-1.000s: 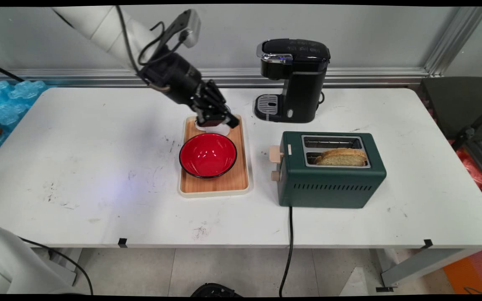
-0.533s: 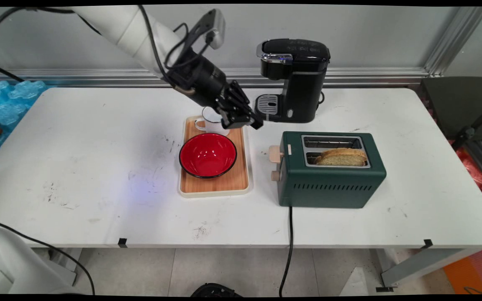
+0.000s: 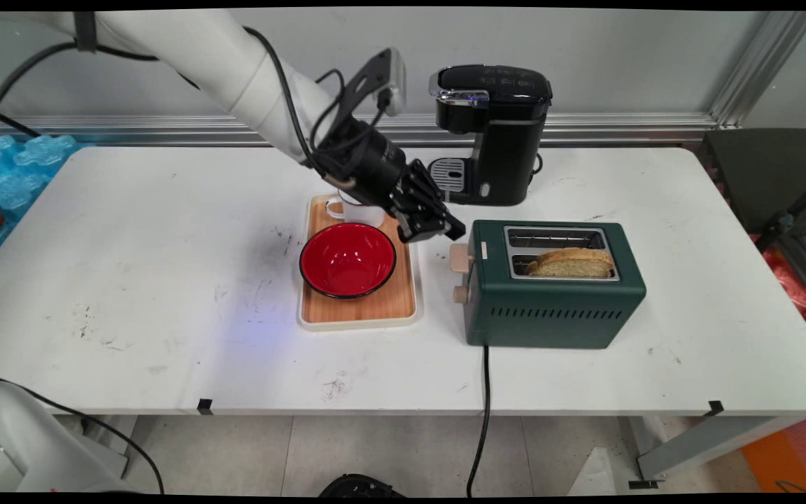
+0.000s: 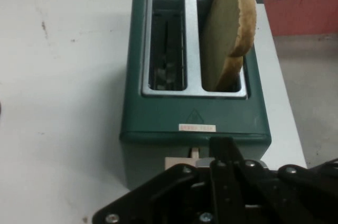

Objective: Press the toaster switch

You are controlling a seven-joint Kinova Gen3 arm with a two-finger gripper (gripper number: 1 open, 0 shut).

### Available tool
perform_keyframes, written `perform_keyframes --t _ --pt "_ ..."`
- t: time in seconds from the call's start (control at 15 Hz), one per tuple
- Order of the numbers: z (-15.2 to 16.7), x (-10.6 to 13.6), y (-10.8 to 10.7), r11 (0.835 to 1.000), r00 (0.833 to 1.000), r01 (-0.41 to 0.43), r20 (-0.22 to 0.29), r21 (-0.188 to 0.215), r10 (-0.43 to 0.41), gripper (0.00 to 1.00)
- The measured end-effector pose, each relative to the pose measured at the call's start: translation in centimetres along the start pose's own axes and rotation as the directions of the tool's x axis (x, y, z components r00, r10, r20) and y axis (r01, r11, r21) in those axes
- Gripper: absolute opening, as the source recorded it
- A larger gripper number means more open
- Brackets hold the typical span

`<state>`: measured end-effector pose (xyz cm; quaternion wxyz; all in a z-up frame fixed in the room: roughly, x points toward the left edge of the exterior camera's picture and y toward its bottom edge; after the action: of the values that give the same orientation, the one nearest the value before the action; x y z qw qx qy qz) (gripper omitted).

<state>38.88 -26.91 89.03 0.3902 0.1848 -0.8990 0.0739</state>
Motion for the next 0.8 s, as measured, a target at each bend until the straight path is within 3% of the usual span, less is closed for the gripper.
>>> perform_keyframes --t 0.8 --pt "3.3 -1.9 -0.1 0.999 0.999 -0.032 0.027 0.018 0.031 0.00"
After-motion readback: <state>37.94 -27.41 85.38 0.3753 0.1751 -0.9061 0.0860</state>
